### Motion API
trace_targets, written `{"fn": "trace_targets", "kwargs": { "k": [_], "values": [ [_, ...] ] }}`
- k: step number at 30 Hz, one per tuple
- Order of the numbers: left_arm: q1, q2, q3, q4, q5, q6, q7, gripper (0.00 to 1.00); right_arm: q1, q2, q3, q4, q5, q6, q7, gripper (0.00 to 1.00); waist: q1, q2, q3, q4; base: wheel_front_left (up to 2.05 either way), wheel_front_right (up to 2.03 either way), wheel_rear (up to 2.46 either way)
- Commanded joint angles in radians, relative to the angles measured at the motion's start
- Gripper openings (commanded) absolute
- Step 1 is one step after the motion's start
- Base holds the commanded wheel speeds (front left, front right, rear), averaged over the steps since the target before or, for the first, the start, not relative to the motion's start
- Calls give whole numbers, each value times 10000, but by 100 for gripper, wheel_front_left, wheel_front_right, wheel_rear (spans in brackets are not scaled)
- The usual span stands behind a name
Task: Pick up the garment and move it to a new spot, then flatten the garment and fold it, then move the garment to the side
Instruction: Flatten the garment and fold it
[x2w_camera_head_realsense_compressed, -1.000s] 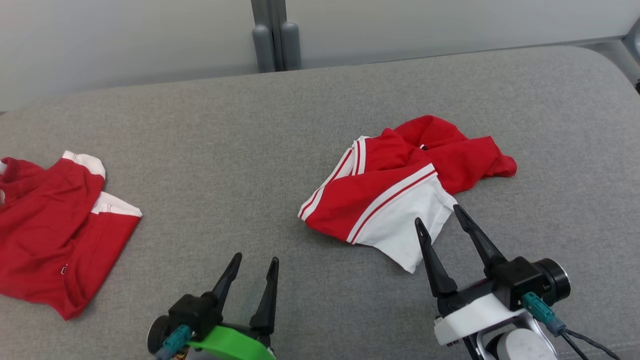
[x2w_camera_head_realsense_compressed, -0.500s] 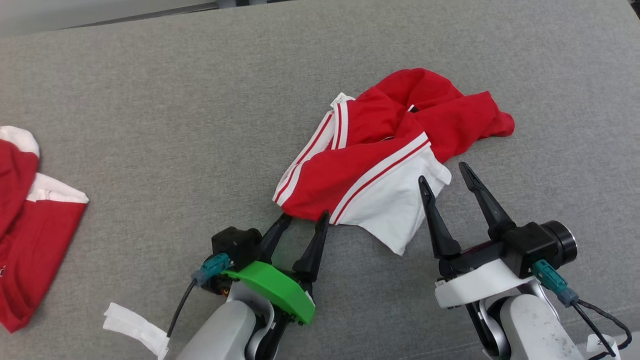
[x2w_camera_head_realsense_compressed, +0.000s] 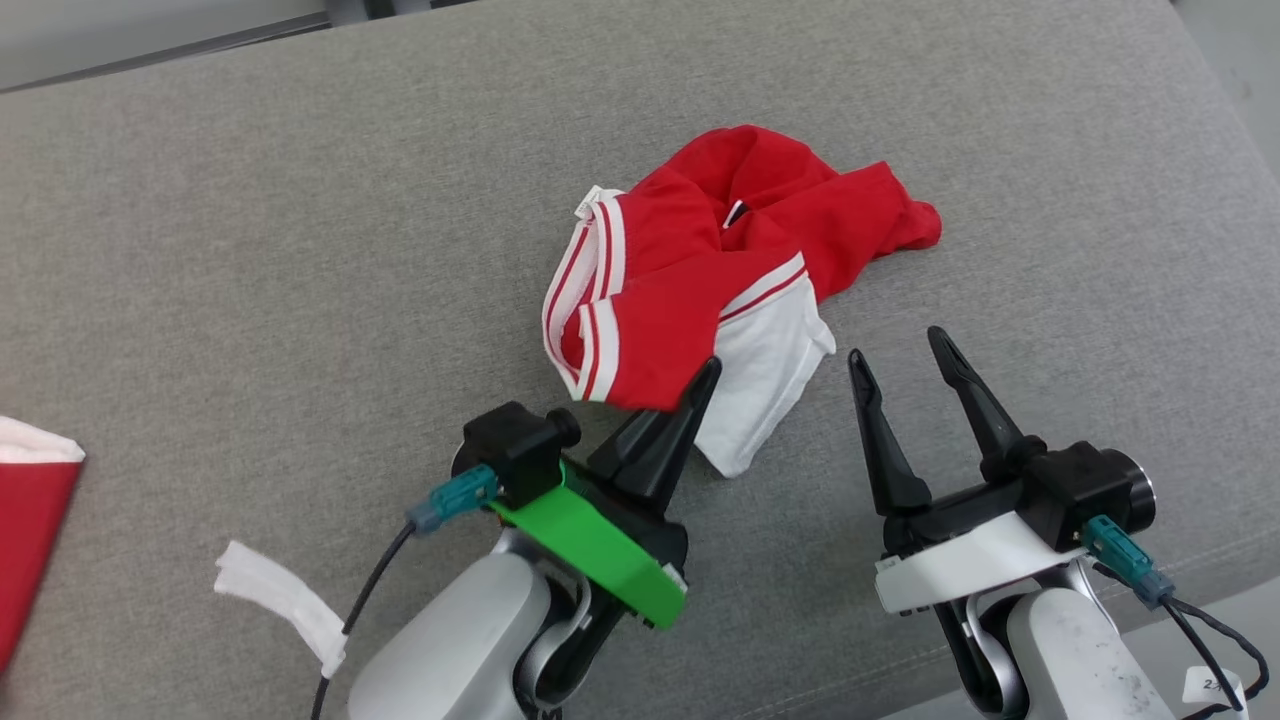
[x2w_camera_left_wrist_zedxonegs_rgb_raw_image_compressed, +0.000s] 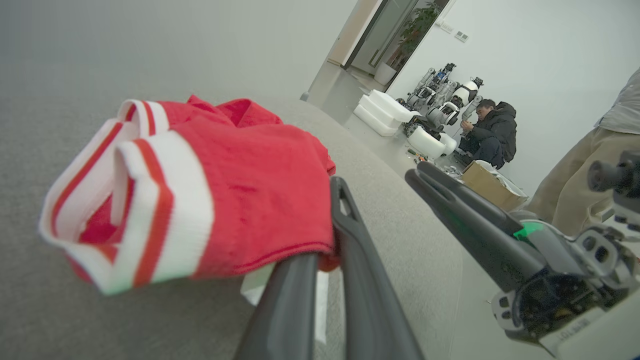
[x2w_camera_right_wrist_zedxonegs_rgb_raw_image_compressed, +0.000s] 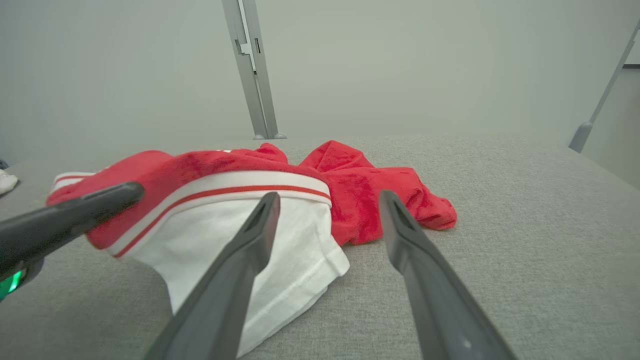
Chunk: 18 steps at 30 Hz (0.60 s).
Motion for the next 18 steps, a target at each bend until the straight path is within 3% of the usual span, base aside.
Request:
{"fn": "trace_targets", "kwargs": {
  "k": [1,6,12,18],
  "values": [
    [-571,182,-265,-231,-233,-27,3,0,24,-18,-18,-2,135,-17,-2,100,-1,-1,-223,-330,0,0,0],
    [-2894,458,-1213,-697,-1395,-27,324,0,266,-31,-557,10,600,-17,-2,100,-1,-1,-579,-896,0,0,0],
    [-5712,366,-1146,-781,-2860,-27,941,0,428,-14,-1604,114,1012,-16,-2,100,-1,-1,-1042,-1709,0,0,0],
    [-8104,159,-1035,-381,-3668,-27,995,0,582,-17,-2313,205,940,-17,-2,100,-1,-1,-1353,-2082,0,0,0]
  ]
}}
